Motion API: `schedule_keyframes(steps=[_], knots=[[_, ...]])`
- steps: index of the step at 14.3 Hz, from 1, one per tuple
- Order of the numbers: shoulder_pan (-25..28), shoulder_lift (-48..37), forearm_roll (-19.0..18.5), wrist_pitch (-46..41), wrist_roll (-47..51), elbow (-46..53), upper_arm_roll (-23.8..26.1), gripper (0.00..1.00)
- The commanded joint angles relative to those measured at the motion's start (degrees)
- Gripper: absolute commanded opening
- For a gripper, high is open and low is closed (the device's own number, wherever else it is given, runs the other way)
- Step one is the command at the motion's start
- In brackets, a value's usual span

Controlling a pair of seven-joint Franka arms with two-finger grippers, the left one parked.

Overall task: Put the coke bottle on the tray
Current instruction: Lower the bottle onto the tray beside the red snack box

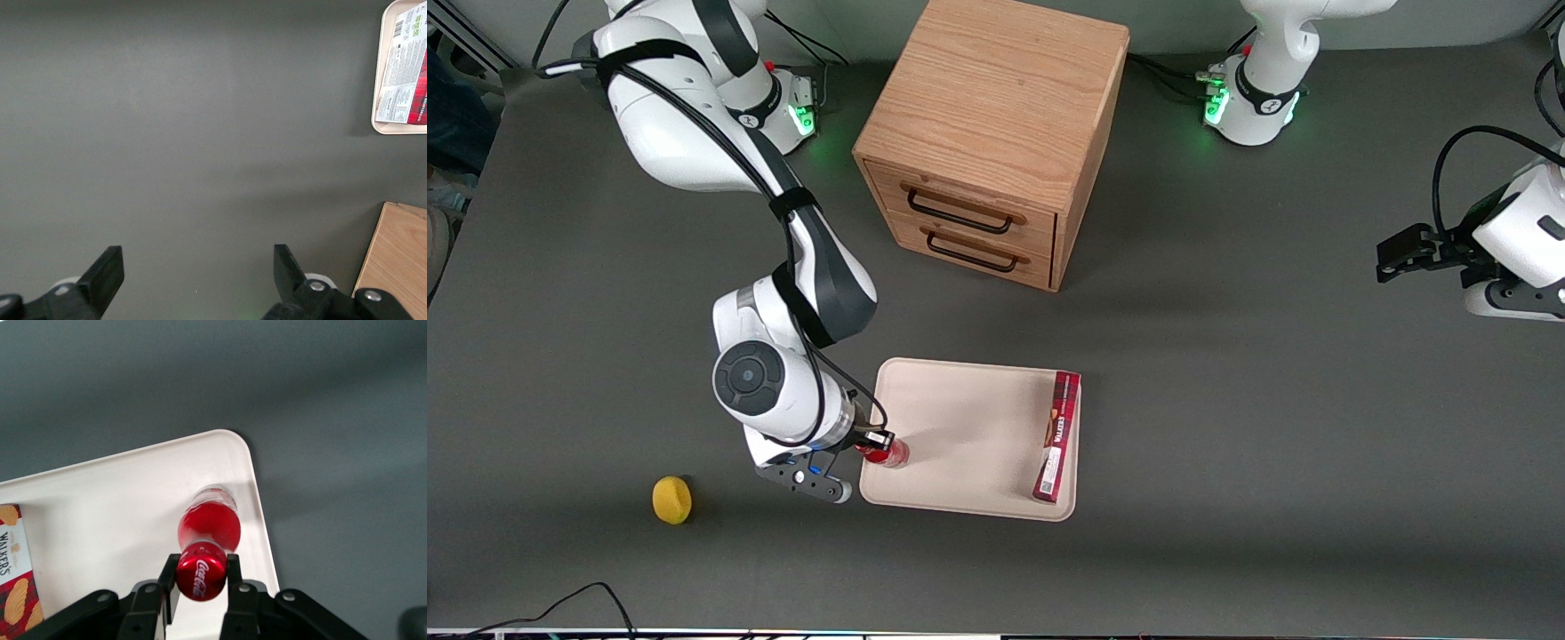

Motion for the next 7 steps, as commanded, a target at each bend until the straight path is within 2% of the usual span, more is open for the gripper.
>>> schedule_keyframes(steps=[1,2,3,7], knots=[[0.59,0.95,-1.01,-0.05,1.28,2.1,-0.92,0.41],[0.59,0.95,-1.1,-0.05,1.19,2.1,-0.92,0.88],[0.59,0.95,-1.1,-0.05,1.11,2.1,-0.92,1.0],[0.24,-2.99,-1.01,-4.07,0.58,0.71,-0.57,1.0]])
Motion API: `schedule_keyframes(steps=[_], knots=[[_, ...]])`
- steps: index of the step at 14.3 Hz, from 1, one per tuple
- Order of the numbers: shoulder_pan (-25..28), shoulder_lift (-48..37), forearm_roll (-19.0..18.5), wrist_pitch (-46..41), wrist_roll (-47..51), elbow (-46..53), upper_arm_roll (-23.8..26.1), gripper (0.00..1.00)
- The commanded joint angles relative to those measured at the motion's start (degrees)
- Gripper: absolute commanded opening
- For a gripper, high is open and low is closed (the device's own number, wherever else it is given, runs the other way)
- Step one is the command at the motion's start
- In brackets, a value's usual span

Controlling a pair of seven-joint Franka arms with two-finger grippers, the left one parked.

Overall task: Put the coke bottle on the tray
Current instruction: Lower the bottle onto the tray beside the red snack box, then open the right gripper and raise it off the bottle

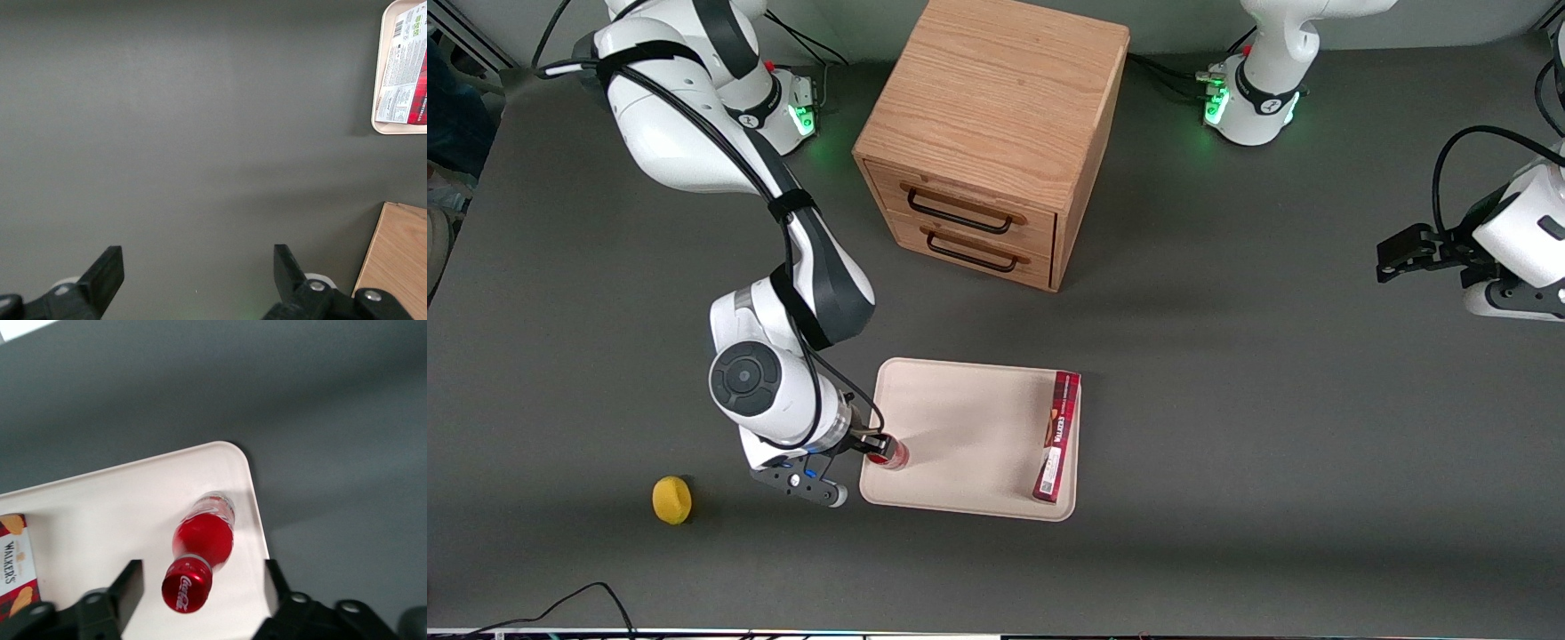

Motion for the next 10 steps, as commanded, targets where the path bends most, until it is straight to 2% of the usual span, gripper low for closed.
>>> schedule_keyframes(steps=[1,4,7,10], knots=[[0.22,-5.31,-0.84,-5.8,0.15,-2.46,0.15,1.0],[-2.76,-19.6,-0.13,-8.29,-8.44,-18.15,1.29,1.0],[-8.64,-35.95,-0.13,-8.29,-15.65,-35.48,3.4,1.0],[-14.27,-47.75,-0.04,-10.3,-28.12,-44.82,3.41,1.0]])
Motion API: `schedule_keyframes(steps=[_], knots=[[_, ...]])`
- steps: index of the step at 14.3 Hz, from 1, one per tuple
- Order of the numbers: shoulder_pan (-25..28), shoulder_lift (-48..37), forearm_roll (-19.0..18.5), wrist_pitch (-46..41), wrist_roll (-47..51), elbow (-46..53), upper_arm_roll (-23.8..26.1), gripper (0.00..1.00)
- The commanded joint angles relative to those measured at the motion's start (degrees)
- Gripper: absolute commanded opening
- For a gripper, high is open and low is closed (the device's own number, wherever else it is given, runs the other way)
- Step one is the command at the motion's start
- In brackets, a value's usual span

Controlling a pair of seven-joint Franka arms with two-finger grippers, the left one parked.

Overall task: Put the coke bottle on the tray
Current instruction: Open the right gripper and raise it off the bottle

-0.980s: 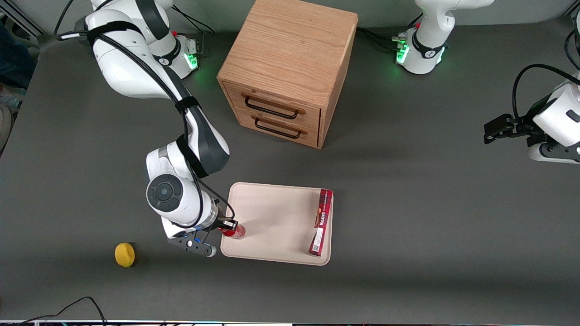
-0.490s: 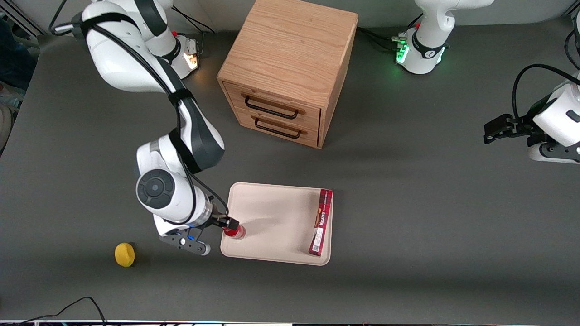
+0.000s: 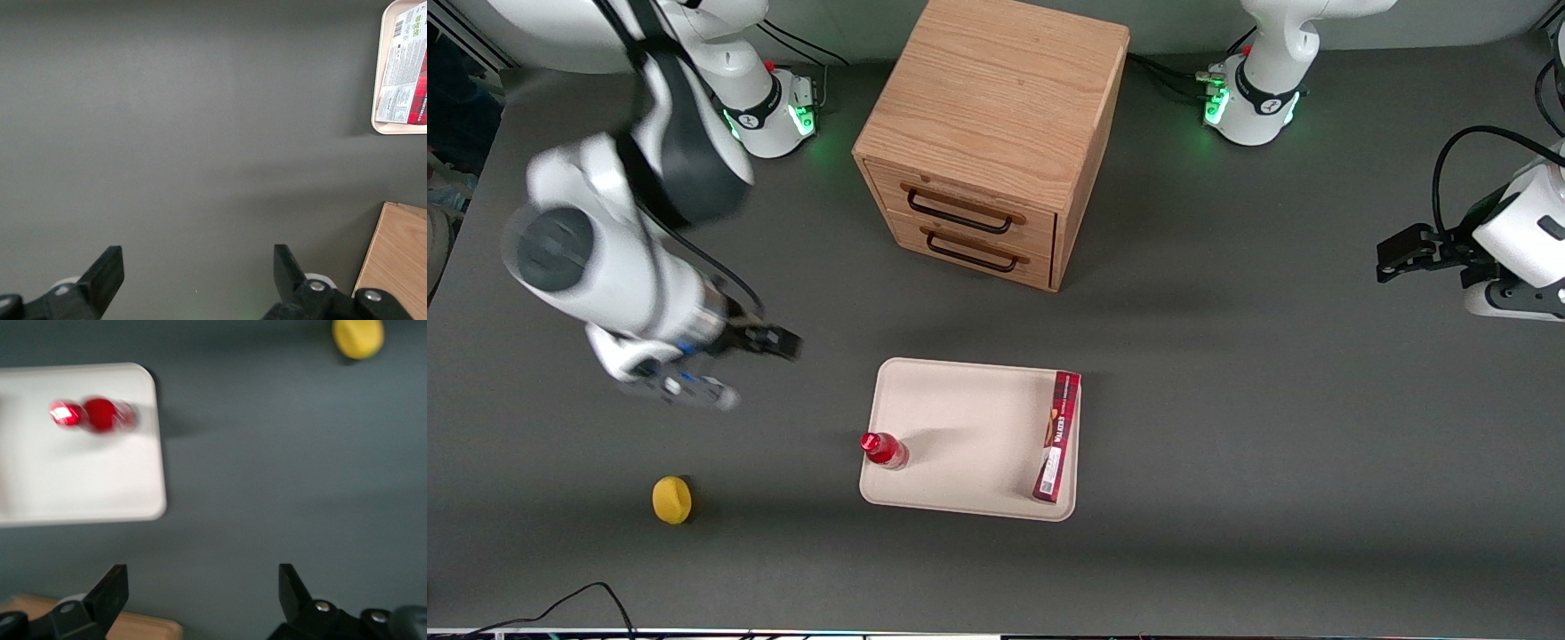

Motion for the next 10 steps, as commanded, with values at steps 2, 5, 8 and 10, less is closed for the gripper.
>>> schedule_keyframes(steps=[2,5,8,10], knots=[[-6.68,-16.23,-0.03,0.28,-10.35,-15.02,1.09,1.0],[-10.01,-18.61,-0.12,-3.84,-14.28,-13.71,1.01,1.0],[-9.68,-19.94,-0.12,-8.5,-20.55,-11.87,-1.96,1.0],[-9.76,-20.03,-0.03,-9.64,-20.64,-11.25,-2.6,1.0]])
